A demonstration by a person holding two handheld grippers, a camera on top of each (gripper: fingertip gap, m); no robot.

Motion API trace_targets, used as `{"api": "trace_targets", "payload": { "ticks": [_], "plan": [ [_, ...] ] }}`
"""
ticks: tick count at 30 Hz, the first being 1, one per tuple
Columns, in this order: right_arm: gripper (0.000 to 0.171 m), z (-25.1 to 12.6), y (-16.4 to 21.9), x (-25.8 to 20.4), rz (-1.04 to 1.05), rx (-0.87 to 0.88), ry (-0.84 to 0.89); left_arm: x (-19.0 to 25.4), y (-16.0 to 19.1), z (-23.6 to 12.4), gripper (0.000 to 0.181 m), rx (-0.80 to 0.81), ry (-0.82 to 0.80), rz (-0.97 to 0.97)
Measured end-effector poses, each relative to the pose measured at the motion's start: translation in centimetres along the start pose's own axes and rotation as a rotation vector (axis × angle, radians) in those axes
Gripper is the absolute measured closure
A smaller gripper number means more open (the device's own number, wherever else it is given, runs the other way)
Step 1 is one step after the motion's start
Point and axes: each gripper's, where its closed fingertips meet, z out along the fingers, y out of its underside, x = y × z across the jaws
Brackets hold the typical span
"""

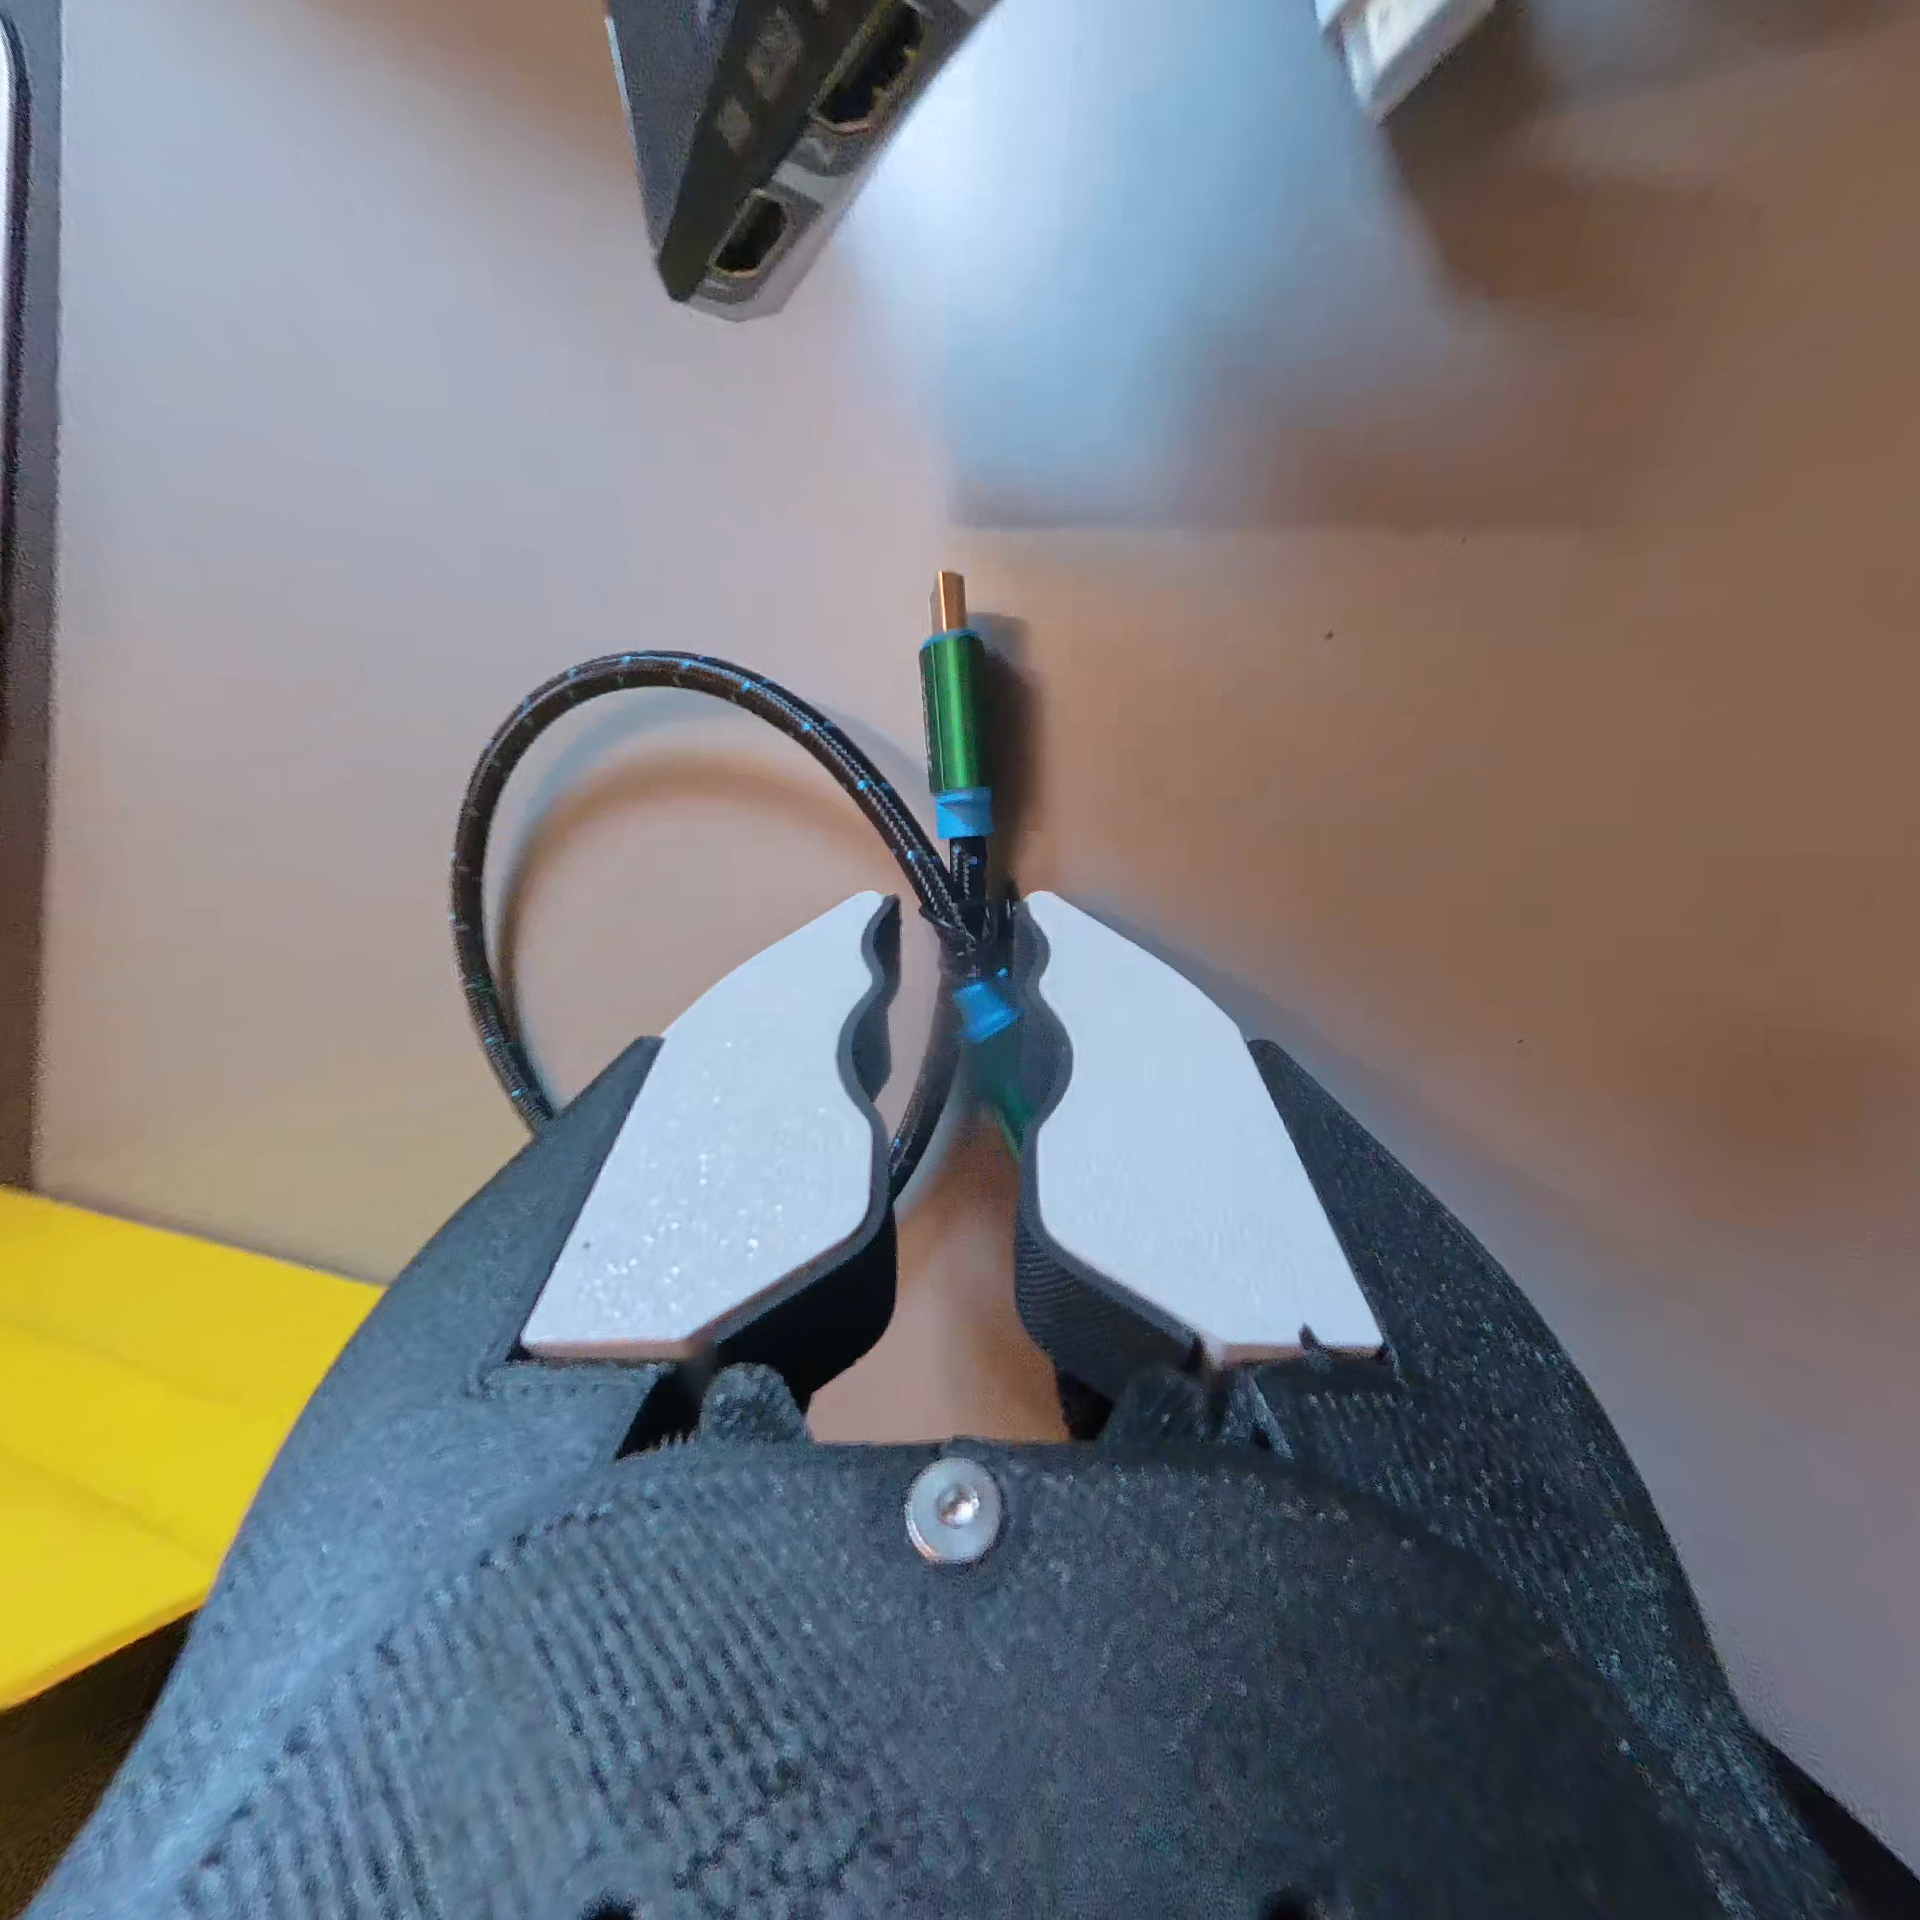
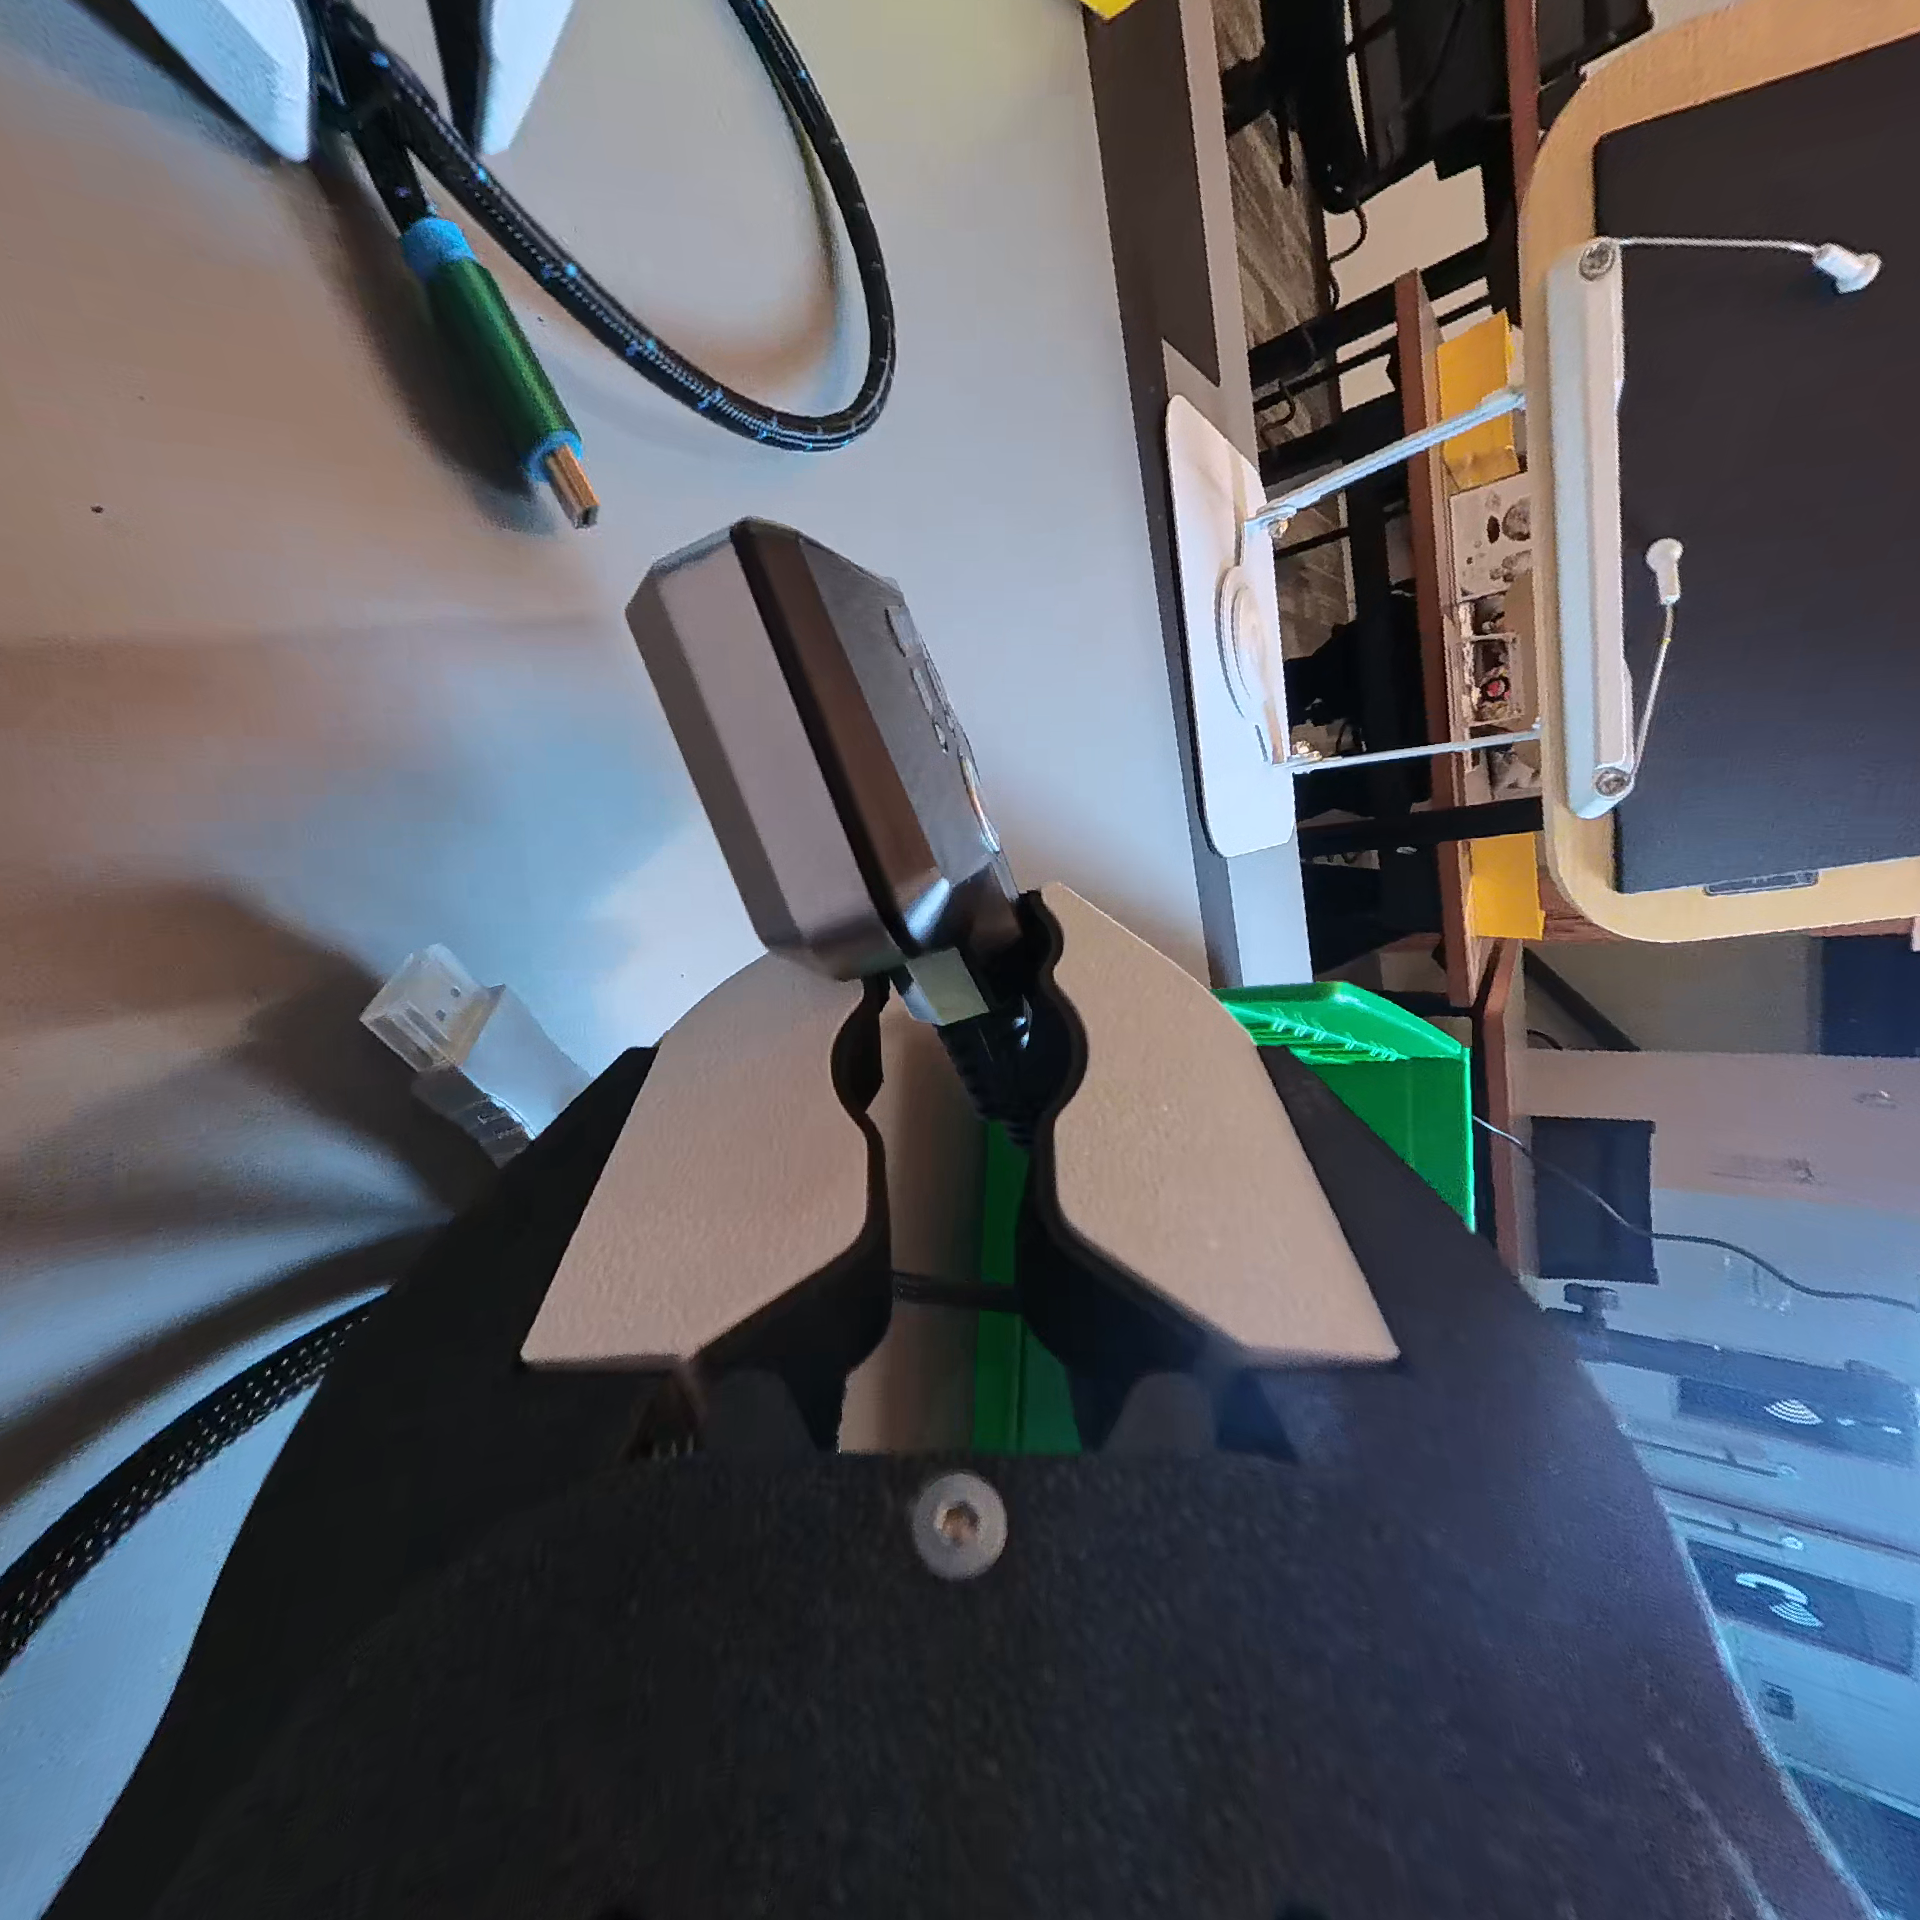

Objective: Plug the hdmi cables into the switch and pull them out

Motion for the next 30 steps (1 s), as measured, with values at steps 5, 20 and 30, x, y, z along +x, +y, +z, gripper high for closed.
{"api": "trace_targets", "payload": {
  "ticks": [5,20,30],
  "plan": [
    [0.147,-0.1,-0.1,0.1,0.032,0.032,-0.022,0.4,-1.1,0.2,0.143,0.134,0.156,-0.14],
    [0.147,-0.1,0.5,0.0,0.042,0.02,-0.03,-2.1,-4.0,0.0,0.167,0.13,-0.043,-0.061],
    [0.148,0.8,0.4,0.0,0.169,-0.027,-0.178,-3.6,-5.6,-0.8,0.167,0.022,-0.082,0.046]
  ]
}}
